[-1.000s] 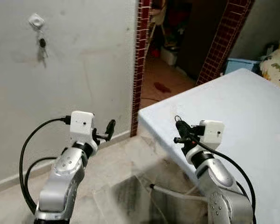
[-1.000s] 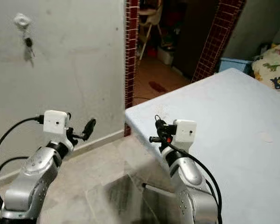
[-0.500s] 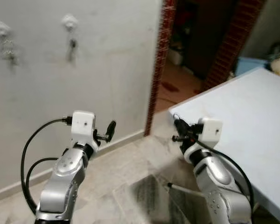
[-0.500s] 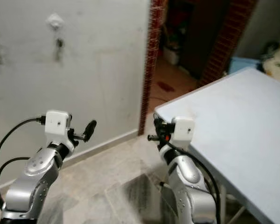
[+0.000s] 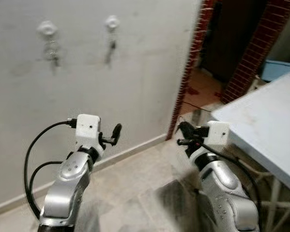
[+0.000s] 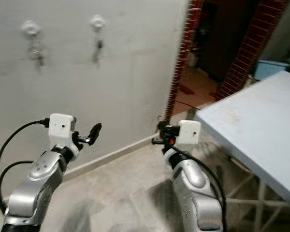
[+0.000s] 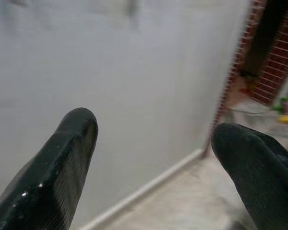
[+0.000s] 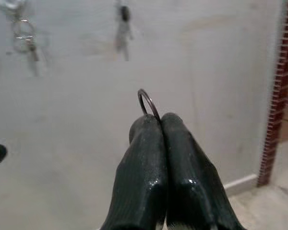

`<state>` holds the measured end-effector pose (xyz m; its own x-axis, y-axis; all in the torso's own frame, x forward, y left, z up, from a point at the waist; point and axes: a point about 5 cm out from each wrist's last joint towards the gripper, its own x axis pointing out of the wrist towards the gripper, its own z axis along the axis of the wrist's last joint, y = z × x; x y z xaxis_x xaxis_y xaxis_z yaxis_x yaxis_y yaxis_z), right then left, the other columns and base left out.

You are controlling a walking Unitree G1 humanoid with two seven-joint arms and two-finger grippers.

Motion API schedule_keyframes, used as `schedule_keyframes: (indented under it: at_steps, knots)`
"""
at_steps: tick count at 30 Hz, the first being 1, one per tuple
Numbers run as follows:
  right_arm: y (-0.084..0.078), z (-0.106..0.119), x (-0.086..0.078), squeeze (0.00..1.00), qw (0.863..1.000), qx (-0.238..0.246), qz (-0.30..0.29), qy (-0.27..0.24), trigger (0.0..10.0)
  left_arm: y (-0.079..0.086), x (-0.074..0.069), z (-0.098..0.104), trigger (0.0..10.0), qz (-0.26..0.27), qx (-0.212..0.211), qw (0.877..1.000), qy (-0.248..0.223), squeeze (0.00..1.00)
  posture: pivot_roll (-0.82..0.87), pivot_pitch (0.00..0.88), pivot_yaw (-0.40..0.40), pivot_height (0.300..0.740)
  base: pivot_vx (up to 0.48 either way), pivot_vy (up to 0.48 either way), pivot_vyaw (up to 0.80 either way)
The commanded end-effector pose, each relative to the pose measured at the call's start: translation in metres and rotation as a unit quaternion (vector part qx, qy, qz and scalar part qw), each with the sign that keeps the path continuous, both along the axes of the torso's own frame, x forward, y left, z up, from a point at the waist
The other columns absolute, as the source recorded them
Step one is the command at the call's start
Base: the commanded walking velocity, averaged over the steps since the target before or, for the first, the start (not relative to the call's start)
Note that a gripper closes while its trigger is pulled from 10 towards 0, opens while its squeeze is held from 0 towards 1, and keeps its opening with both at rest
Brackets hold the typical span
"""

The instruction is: Hang keys on a hook

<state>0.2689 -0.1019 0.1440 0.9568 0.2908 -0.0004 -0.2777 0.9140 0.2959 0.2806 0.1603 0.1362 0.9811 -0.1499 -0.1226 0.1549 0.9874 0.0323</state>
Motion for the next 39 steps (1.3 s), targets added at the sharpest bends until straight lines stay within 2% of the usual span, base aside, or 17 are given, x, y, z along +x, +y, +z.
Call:
schedule_keyframes:
  at_steps: [1, 5, 10, 16, 21, 23, 29, 39]
  knots:
    - [-0.010, 0.000, 0.001, 0.00, 1.000, -0.004, -0.020, -0.001, 10.0, -0.012, 0.001, 0.004, 10.0, -0.014, -0.006, 1.000, -0.011, 0.00, 0.17, 0.000, -0.060, 0.740, 0.000, 0.000, 0.00]
    - [-0.010, 0.001, 0.001, 0.00, 1.000, -0.003, -0.019, -0.003, 10.0, -0.012, 0.002, 0.004, 10.0, -0.013, -0.007, 1.000, -0.012, 0.00, 0.17, 0.000, -0.061, 0.740, 0.000, 0.000, 0.23]
    - [-0.010, 0.002, 0.002, 0.00, 1.000, -0.004, -0.019, -0.006, 10.0, -0.017, 0.003, 0.006, 10.0, -0.022, -0.018, 1.000, -0.012, 0.00, 0.17, 0.000, -0.062, 0.740, 0.000, 0.000, 0.80]
    - [-0.007, 0.003, 0.004, 0.00, 1.000, -0.004, -0.016, -0.009, 10.0, -0.033, 0.009, 0.013, 10.0, -0.039, -0.020, 0.999, -0.027, 0.00, 0.17, 0.000, -0.061, 0.740, 0.000, 0.000, 0.80]
    - [-0.007, 0.004, 0.005, 0.00, 1.000, -0.003, -0.017, -0.010, 10.0, -0.027, 0.011, 0.011, 10.0, -0.024, -0.037, 0.999, -0.020, 0.00, 0.17, 0.000, -0.061, 0.740, 0.000, 0.000, 0.80]
    - [-0.008, 0.004, 0.005, 0.00, 1.000, -0.004, -0.018, -0.012, 10.0, -0.024, 0.010, 0.010, 10.0, -0.021, -0.030, 0.999, -0.021, 0.00, 0.17, 0.000, -0.059, 0.740, 0.000, 0.000, 0.80]
    - [-0.008, 0.004, 0.006, 0.00, 1.000, 0.000, -0.020, -0.013, 10.0, -0.023, 0.011, 0.010, 10.0, -0.018, -0.038, 0.999, -0.018, 0.00, 0.17, 0.000, -0.059, 0.740, 0.000, 0.000, 0.77]
    - [-0.008, 0.005, 0.007, 0.00, 1.000, 0.000, -0.022, -0.017, 10.0, -0.025, 0.012, 0.010, 10.0, -0.028, -0.039, 0.999, -0.018, 0.00, 0.18, 0.000, -0.056, 0.740, 0.000, 0.000, 0.00]
